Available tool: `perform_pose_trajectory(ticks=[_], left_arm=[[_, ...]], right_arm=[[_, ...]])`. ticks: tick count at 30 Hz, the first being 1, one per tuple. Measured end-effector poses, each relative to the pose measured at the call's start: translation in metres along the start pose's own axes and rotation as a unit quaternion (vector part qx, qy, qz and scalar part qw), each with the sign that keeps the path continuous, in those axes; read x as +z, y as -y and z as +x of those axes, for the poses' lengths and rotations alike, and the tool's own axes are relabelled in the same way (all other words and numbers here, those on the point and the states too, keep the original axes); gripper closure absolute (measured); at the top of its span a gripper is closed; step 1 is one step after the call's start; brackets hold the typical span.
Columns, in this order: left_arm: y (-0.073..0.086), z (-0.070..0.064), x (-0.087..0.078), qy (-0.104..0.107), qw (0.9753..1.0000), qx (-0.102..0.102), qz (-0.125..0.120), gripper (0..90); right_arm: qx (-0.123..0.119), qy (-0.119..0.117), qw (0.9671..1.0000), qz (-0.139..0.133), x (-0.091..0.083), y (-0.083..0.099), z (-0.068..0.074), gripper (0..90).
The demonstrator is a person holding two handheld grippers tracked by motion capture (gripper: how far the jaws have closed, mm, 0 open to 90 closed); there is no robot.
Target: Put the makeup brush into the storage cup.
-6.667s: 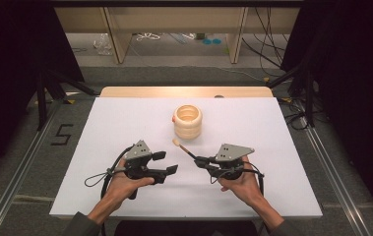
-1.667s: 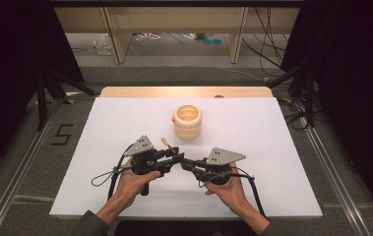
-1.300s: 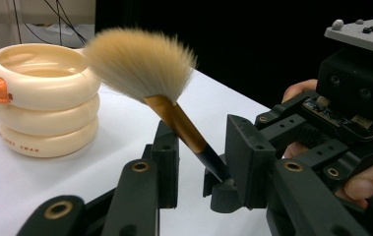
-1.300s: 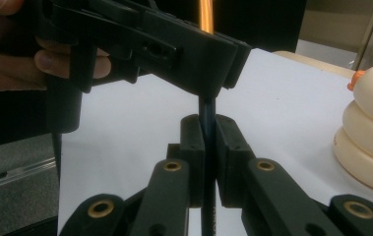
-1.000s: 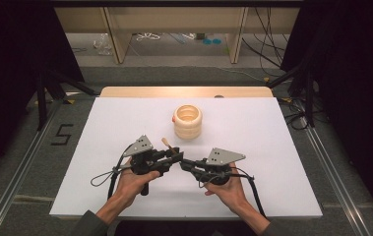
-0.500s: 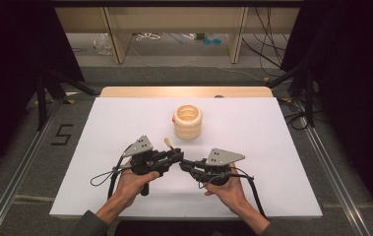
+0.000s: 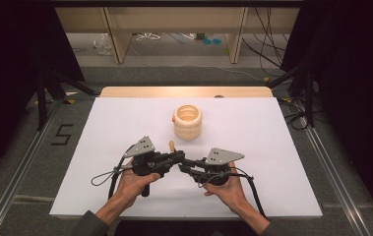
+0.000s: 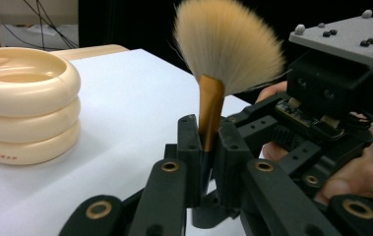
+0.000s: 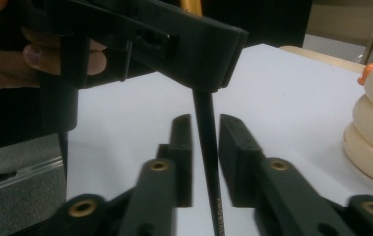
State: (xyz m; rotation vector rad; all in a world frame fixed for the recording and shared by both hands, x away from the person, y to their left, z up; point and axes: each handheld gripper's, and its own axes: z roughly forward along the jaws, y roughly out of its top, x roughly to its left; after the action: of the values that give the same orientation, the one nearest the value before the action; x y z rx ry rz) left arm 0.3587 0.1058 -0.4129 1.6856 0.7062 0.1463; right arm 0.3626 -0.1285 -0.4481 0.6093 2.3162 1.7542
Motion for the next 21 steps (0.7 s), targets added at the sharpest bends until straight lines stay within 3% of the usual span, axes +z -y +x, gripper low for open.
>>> perform_pose_trajectory(ticks=[5,10,15,17,21], left_arm=[[-0.001,0.004,-0.002,-0.005,1.0,0.003,0.001,83.1],[-0.002,0.008,-0.004,-0.023,0.9997,0.0,0.01,83.1],[-0.005,0.013,-0.006,-0.041,0.9991,0.0,0.015,83.1],[-0.007,0.016,-0.007,-0.047,0.9987,0.011,0.019,83.1],[-0.01,0.019,-0.007,-0.056,0.9982,0.009,0.022,83.1]], right_arm=[[0.026,0.013,0.9995,0.009,-0.002,-0.001,-0.001,52.7],[0.029,0.032,0.999,0.012,-0.007,-0.003,-0.004,40.4],[0.046,0.038,0.9982,0.013,-0.016,-0.002,-0.004,37.2],[0.052,0.045,0.9974,0.022,-0.02,0.0,-0.006,35.5],[0.059,0.053,0.9968,0.009,-0.027,0.0,-0.009,33.5]])
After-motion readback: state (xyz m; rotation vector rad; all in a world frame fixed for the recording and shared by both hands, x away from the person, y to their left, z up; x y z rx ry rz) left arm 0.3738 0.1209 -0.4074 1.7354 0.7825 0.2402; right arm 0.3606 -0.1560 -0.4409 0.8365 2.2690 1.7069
